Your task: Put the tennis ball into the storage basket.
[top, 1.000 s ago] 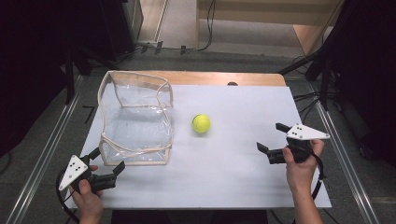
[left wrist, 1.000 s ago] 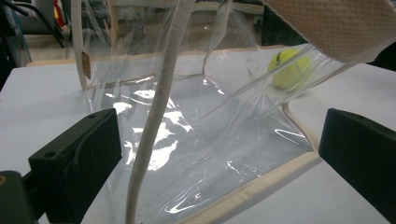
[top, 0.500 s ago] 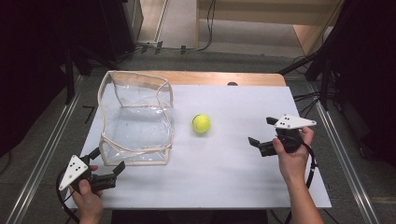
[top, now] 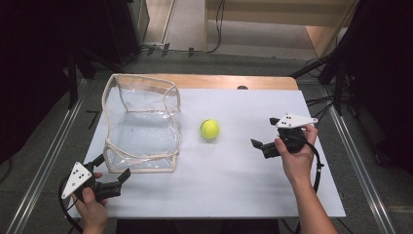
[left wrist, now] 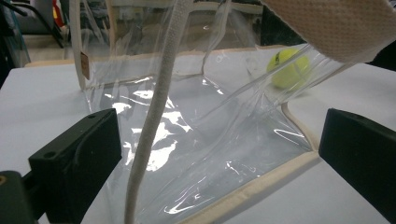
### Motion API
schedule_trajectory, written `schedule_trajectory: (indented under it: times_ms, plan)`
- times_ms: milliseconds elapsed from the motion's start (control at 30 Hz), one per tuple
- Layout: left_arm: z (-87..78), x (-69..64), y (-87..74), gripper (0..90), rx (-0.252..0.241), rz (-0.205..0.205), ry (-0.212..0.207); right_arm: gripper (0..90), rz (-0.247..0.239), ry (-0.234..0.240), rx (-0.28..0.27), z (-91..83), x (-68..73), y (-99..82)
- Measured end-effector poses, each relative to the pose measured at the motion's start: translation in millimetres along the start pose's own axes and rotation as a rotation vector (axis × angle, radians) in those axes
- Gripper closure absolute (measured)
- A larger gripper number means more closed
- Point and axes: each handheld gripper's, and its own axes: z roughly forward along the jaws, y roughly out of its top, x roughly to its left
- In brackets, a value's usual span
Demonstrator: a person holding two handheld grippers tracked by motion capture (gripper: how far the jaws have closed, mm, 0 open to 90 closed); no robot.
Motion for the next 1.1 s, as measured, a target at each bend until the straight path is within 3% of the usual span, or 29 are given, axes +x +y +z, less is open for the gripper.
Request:
schedule_trajectory:
  times_ms: [1100]
  plan:
    - [0.3, 0.0, 0.1, 0.0, -0.001, 0.001, -0.004, 0.0, -0.062, 0.050, 0.087, 36.3, 7.3, 35.5]
